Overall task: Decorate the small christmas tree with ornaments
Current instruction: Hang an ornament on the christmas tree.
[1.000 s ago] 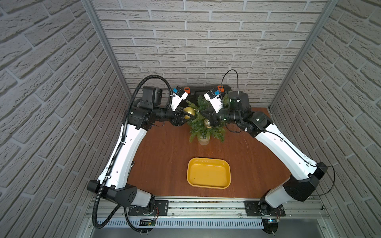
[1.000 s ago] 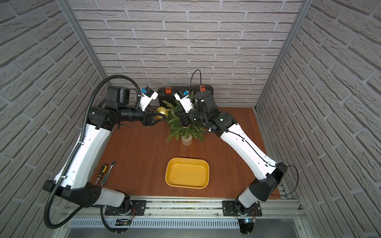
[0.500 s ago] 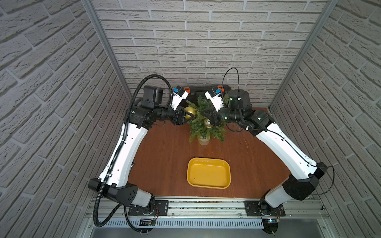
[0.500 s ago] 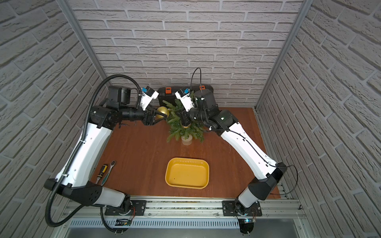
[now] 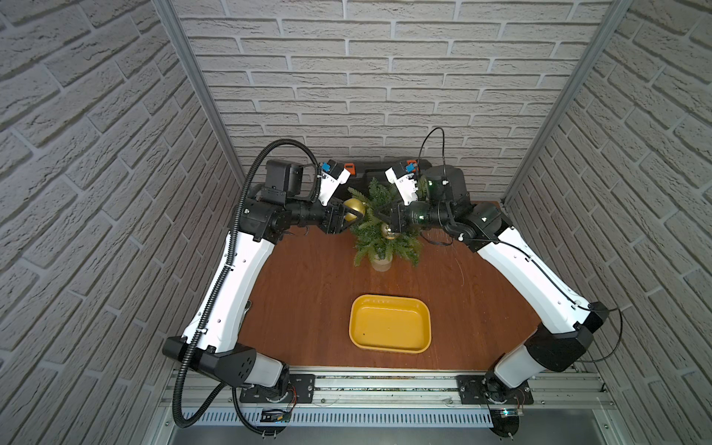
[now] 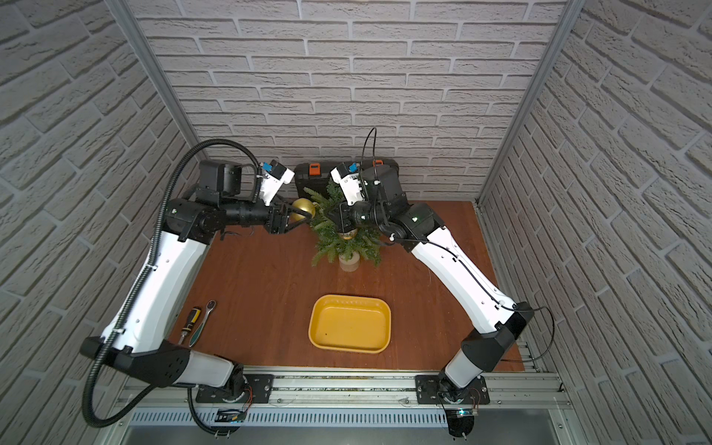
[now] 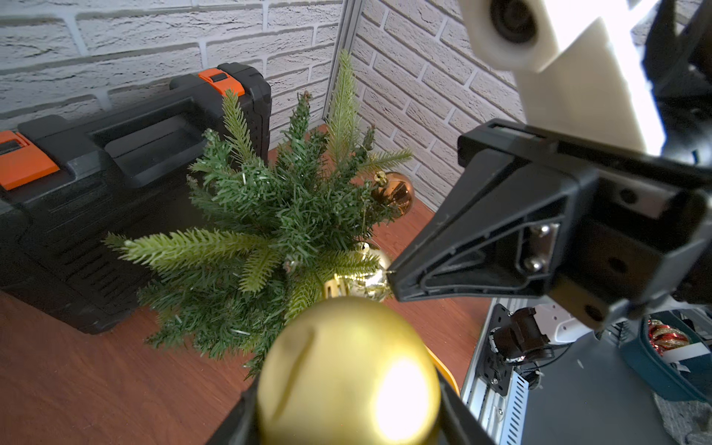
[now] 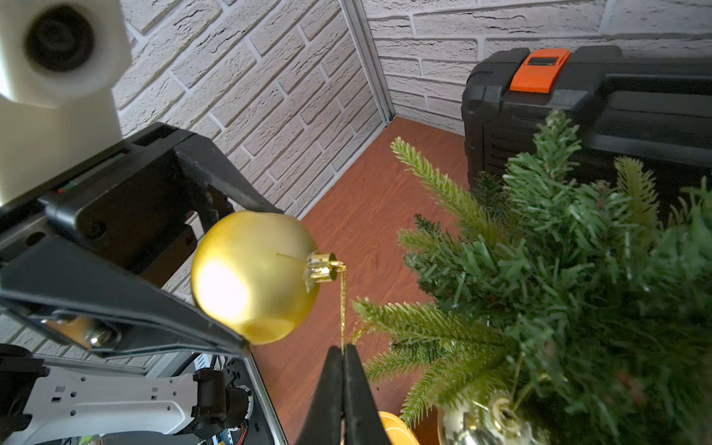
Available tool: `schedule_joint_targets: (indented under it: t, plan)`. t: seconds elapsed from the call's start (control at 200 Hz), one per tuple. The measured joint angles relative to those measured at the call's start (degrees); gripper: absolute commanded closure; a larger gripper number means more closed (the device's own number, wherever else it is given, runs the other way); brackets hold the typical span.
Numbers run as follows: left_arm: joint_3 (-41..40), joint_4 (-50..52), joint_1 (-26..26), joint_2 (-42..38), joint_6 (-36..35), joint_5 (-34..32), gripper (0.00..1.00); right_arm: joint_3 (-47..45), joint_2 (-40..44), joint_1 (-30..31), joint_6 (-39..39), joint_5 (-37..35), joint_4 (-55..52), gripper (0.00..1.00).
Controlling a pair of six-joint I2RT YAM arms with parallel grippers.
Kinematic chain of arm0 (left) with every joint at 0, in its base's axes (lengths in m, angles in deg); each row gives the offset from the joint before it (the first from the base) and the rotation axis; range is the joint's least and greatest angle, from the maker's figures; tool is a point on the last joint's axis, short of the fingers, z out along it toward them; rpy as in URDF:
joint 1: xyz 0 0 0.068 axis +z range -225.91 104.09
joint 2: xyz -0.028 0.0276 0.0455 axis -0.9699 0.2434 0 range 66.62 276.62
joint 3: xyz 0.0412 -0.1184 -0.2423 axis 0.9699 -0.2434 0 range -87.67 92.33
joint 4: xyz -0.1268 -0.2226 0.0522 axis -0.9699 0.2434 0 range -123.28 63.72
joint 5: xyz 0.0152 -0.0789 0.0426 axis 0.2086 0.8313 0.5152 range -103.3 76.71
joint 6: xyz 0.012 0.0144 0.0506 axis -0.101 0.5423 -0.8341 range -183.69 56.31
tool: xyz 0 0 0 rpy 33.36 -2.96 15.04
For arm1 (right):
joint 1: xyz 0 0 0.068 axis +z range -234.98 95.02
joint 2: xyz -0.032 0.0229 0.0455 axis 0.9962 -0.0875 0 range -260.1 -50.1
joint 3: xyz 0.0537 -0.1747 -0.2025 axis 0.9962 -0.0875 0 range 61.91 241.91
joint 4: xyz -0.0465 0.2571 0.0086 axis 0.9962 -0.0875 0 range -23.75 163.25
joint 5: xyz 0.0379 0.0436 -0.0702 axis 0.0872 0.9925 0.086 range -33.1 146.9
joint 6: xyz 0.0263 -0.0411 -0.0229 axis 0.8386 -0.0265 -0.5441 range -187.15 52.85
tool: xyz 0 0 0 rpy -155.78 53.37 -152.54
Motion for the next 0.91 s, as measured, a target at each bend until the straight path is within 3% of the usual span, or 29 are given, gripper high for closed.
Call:
schedule_joint_targets:
  t: [0.205,0.545,0.905]
  plan:
    - [-0.13,-0.15,0.0,-0.31,1.62,0.13,0.67,1.09,-0.09,2.1,-5.77,-6.78,-1.79,0.94]
    - [-3.98,-3.41,0.04,-0.57,3.67,0.26,0.68,1.55,-1.42,6.78,-31.21,-17.0,-1.99,0.94]
    - [-8.83,-7.61,0.37,-3.96,5.95,-0.28,0.69,-1.7,-0.2,7.3,-50.73,-20.04,1.01,0.94]
